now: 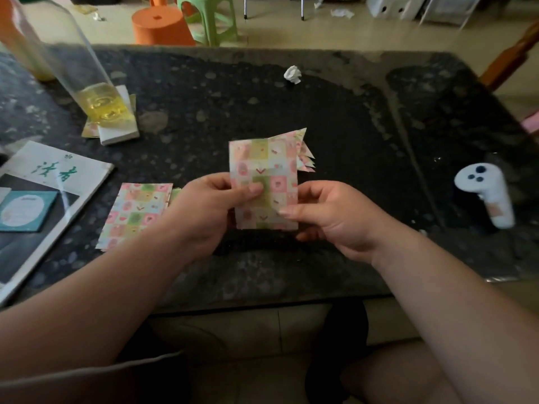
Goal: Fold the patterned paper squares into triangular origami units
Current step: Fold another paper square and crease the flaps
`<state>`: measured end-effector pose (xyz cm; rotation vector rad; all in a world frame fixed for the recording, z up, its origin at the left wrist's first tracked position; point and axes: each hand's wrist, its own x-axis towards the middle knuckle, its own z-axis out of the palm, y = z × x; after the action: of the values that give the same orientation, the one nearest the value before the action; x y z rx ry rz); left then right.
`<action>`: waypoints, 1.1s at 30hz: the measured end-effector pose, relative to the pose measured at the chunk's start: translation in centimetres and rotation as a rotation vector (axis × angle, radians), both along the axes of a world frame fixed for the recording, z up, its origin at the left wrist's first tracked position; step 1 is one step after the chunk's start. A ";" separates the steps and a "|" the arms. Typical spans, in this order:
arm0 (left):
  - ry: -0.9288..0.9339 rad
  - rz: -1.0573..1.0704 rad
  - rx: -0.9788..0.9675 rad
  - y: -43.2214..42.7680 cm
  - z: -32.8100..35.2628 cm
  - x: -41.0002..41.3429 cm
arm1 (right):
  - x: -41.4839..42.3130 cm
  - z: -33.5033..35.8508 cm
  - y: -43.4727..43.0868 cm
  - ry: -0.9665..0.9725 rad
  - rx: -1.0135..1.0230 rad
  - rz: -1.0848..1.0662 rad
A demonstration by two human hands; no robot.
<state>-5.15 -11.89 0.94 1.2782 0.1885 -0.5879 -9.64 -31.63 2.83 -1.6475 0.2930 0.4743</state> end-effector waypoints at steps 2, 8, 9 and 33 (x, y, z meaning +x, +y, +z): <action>0.003 0.011 -0.065 -0.2 0.2 0.4 | -0.2 -0.4 0.1 -0.136 -0.124 0.032; -0.153 -0.102 0.106 1.5 0.9 1.3 | -0.4 -0.1 -0.5 -0.723 -0.392 -0.055; -0.158 -0.113 0.104 2.1 1.3 1.5 | -0.3 -0.1 -0.6 -0.836 -0.457 -0.032; -0.852 -0.562 1.022 4.9 -4.0 -5.5 | -2.5 -5.7 1.7 -0.435 -0.595 0.310</action>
<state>-10.70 -6.95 -3.06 2.5001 -0.6924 -0.3478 -12.18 -29.96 -2.90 -2.3414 -0.1708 0.2527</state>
